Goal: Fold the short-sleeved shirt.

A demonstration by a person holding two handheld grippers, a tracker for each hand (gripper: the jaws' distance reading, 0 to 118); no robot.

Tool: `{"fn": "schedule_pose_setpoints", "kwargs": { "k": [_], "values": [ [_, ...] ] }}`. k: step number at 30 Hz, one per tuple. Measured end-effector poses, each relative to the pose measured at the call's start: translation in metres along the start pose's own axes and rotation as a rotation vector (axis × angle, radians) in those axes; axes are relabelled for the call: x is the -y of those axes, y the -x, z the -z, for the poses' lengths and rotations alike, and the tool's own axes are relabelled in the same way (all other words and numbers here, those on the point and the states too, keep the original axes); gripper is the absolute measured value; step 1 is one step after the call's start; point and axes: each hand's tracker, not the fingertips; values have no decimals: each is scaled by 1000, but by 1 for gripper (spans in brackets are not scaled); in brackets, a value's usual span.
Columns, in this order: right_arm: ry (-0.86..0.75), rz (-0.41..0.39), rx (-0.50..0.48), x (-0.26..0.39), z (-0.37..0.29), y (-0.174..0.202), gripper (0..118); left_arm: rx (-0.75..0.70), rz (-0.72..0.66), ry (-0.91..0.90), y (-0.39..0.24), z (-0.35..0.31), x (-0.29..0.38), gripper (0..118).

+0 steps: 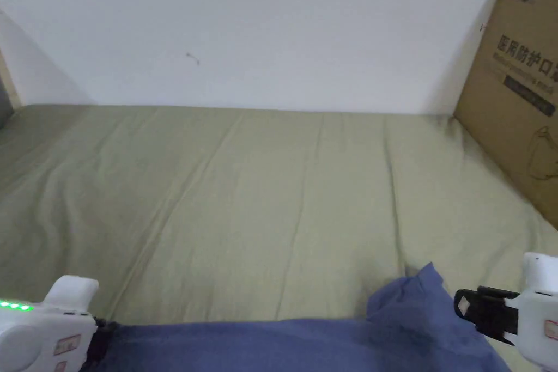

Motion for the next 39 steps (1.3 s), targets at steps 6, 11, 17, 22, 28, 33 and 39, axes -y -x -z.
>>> {"fn": "schedule_pose_setpoints", "kwargs": {
  "k": [6, 11, 17, 22, 28, 33, 39],
  "values": [
    [73, 27, 40, -41, 63, -38, 70, 49, -64, -153, -6, -70, -14, 1],
    [231, 86, 143, -59, 135, -68, 116, 49, -63, -167, -5, -96, -15, 1],
    [475, -18, 264, -35, 188, -76, 103, 58, -97, -139, -1, -91, -10, 1],
    [390, -97, 227, -39, 154, -47, 0, 56, -100, -94, 0, -78, -2, 1],
    [177, -75, 217, -63, 101, -37, 0, 58, -195, -149, 8, -71, -5, 1],
    [-46, -48, 218, -84, 60, -34, 0, 26, -243, -319, 10, -87, -18, 1],
    [-111, -14, 178, -81, 7, -35, 0, 101, -239, -320, 15, -108, -33, 1]
  ]
}}
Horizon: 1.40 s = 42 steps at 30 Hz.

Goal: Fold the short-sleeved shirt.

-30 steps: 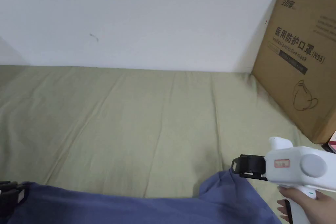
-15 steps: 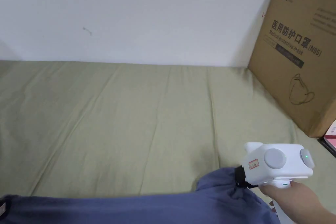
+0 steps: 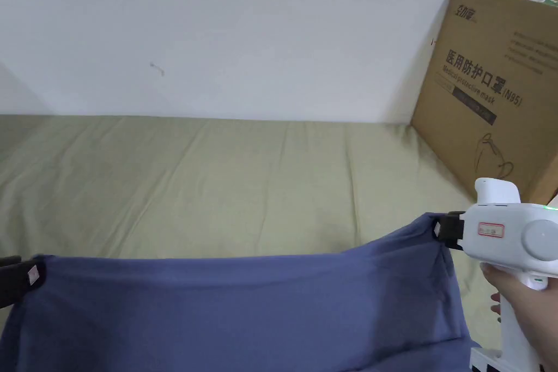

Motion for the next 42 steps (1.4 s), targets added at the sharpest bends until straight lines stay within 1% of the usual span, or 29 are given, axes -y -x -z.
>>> {"fn": "schedule_pose_setpoints", "kwargs": {
  "k": [3, 5, 9, 10, 12, 15, 16, 17, 18, 19, 20, 21, 22, 23, 24, 26, 28, 30, 31, 33, 34, 35, 36, 37, 38, 39, 40, 41, 42],
  "values": [
    [35, -39, 8, 26, -31, -3, 0, 21, 49, 70, 0, -8, 7, 1],
    [116, -57, -6, 53, -49, -11, 0, 42, 52, 130, 4, -14, 19, 1],
    [325, -29, -31, 118, -76, -29, 0, 63, 63, 230, 15, -29, 54, 1],
    [389, -30, -35, 133, -73, -43, 0, 78, 58, 262, 18, -33, 65, 1],
    [466, -47, -29, 160, -79, -49, 1, 95, 71, 327, 23, -40, 85, 2],
    [519, -14, -25, 186, -80, -56, 2, 87, 100, 381, 23, -49, 113, 2],
    [514, -3, -22, 191, -80, -56, 3, 88, 103, 386, 23, -51, 119, 4],
    [513, -1, -18, 193, -80, -55, 7, 84, 103, 384, 21, -54, 124, 9],
    [497, -2, -9, 193, -83, -54, 17, 78, 102, 377, 20, -58, 126, 21],
    [453, -18, 0, 191, -86, -52, 46, 61, 109, 357, 18, -63, 126, 52],
    [400, -42, 5, 187, -92, -49, 77, 46, 115, 324, 16, -69, 123, 85],
    [361, -45, -11, 182, -97, -47, 102, 46, 111, 300, 15, -75, 119, 113],
    [319, -39, -40, 176, -106, -44, 116, 50, 109, 276, 11, -81, 114, 115],
    [272, -24, -59, 167, -115, -39, 117, 61, 123, 254, 5, -93, 110, 112],
    [217, -12, -80, 157, -124, -33, 117, 93, 127, 143, -1, -101, 101, 113],
    [103, 15, -125, 139, -143, -16, 117, 82, 149, 77, -22, -112, 89, 118],
    [-32, 28, -177, 122, -160, 4, 117, 86, 184, -23, -48, -121, 79, 118],
    [-151, -12, -190, 111, -175, 31, 117, 93, 193, -105, -74, -127, 67, 118],
    [-246, -42, -172, 108, -184, 46, 116, 74, 198, -151, -89, -129, 64, 118],
    [-411, -67, -121, 104, -195, 69, 116, 30, 224, -271, -116, -135, 60, 116],
    [-447, -64, -119, 102, -198, 82, 115, -4, 240, -344, -130, -138, 60, 115],
    [-467, -59, -124, 100, -200, 91, 115, -5, 248, -400, -139, -139, 61, 115],
    [-491, -55, -145, 98, -202, 99, 114, -1, 256, -451, -148, -141, 62, 110],
    [-517, -49, -156, 97, -204, 107, 103, -4, 252, -491, -154, -139, 59, 96],
    [-546, -45, -162, 96, -205, 113, 79, -13, 244, -509, -161, -138, 59, 75],
    [-568, -52, -153, 96, -205, 120, 37, -22, 241, -509, -169, -136, 59, 47],
    [-567, -62, -115, 94, -203, 127, 0, -37, 241, -520, -176, -134, 60, 5],
    [-565, -60, -107, 94, -201, 131, 0, -71, 234, -534, -184, -132, 58, 1],
    [-554, -59, -122, 91, -197, 133, 0, -61, 229, -541, -188, -130, 59, 1]
  ]
}}
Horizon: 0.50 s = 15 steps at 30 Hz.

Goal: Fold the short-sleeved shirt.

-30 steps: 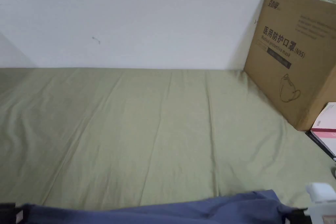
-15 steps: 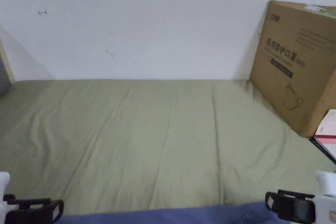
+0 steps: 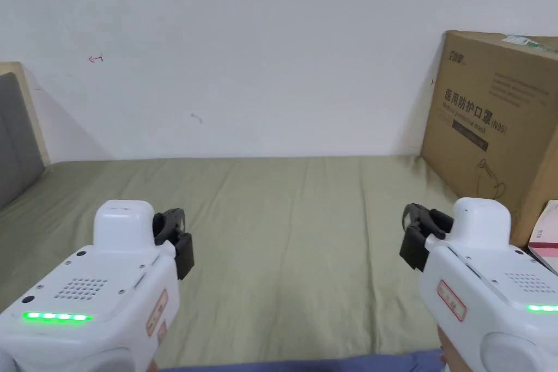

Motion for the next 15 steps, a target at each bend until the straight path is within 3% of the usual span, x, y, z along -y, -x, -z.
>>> {"fn": "schedule_pose_setpoints", "kwargs": {
  "k": [9, 12, 15],
  "values": [
    [104, -38, 80, 4, 28, 10, 0, -18, -29, 78, 1, 21, 2, 1],
    [137, -63, 65, 8, 34, 10, 0, 131, -132, 332, 38, 51, -1, 1],
    [172, -93, 53, 14, 41, 12, 0, 230, -399, 609, 100, 81, 16, 1]
  ]
}}
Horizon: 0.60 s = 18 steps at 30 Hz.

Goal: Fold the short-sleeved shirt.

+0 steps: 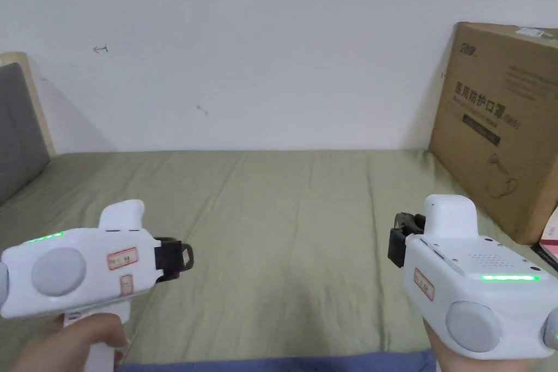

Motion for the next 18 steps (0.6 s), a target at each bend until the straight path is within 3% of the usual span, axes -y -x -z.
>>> {"fn": "schedule_pose_setpoints", "kwargs": {
  "k": [2, 3, 5, 6, 8, 9, 10, 15, 18],
  "values": [
    [33, -21, -16, 6, 7, 1, 0, 90, -170, 71, 53, 3, 2, 10],
    [45, -29, -20, 9, 11, 2, 0, 96, -213, 88, 76, 4, 6, 24],
    [71, -45, -22, 17, 18, 3, 0, 71, -235, 106, 111, 1, 15, 84],
    [81, -48, -17, 22, 21, 4, 0, 57, -241, 121, 130, 1, 21, 98],
    [109, -53, -17, 33, 27, 5, 0, 30, -272, 158, 156, 0, 35, 104],
    [134, -58, -17, 38, 30, 4, 0, 35, -293, 160, 170, 0, 43, 115],
    [155, -62, -14, 43, 34, 4, 0, 54, -327, 160, 185, 1, 51, 118],
    [210, -34, -4, 54, 44, 0, 0, 99, -445, 194, 237, 16, 91, 118],
    [223, -16, 1, 53, 48, -2, 0, 214, -551, 267, 258, 39, 119, 118]
  ]
}}
